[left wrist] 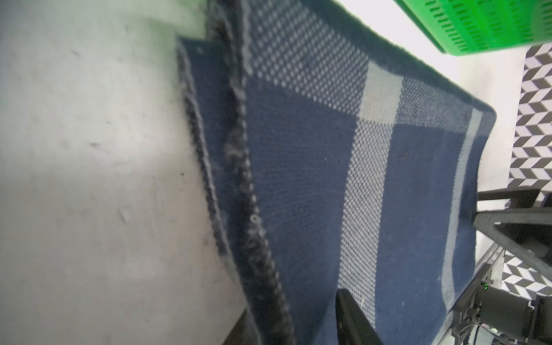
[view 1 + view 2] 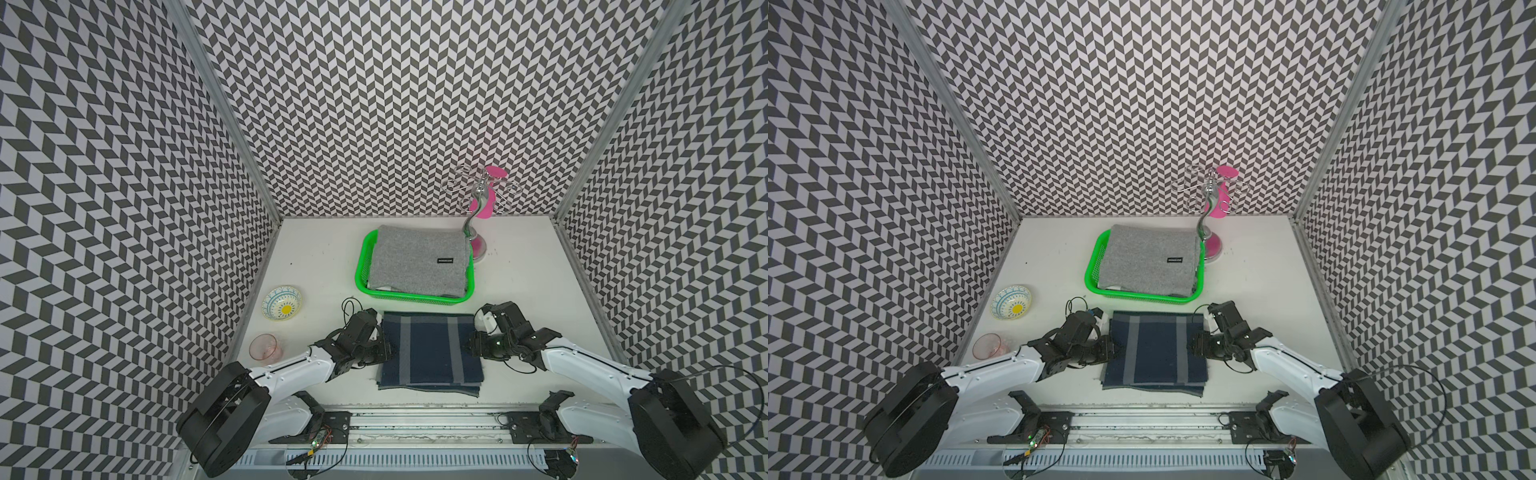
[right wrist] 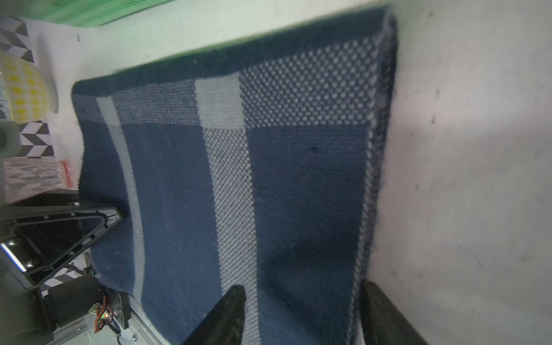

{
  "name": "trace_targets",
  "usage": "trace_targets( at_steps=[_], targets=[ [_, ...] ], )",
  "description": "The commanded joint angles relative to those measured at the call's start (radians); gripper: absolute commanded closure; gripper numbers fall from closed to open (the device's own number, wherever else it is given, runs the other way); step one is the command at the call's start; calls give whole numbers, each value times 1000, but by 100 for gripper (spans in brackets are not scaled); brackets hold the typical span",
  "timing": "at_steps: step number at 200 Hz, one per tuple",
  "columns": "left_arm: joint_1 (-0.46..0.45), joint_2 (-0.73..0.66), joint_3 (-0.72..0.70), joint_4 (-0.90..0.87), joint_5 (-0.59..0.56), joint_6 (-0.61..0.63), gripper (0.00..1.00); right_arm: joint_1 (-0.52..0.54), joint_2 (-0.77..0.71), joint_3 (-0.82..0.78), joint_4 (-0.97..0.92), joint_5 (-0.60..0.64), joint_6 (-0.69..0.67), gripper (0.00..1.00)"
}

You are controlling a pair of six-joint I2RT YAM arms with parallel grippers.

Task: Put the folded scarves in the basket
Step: Pick up the scarf at the center of the board.

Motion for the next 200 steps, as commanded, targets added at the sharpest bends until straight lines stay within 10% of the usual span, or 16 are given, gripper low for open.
trace_targets(
  at_steps=[1,89,128,131,141,182,183,185,200],
  targets=[
    [10,39,-6,43,10,1,55,-2,47,-35,16,-44,-1,36],
    [3,162,18,99,29,11,49,60,170,-28,34,-52,28,39],
    [3,147,-6,115,39,16,81,82,228,-15,60,-40,32,44],
    [3,150,-3,111,41,19,83,82,228,-17,64,-43,40,59],
    [3,146,3,102,41,25,91,84,235,-19,73,-43,41,60],
    [3,84,35,63,50,14,100,89,180,-18,84,-44,42,60],
    [3,85,37,60,50,14,100,89,179,-16,84,-32,51,92],
    [2,84,41,56,51,14,100,88,176,-15,84,-22,56,99],
    [-3,68,63,37,55,13,100,93,154,7,64,-6,58,100]
  ],
)
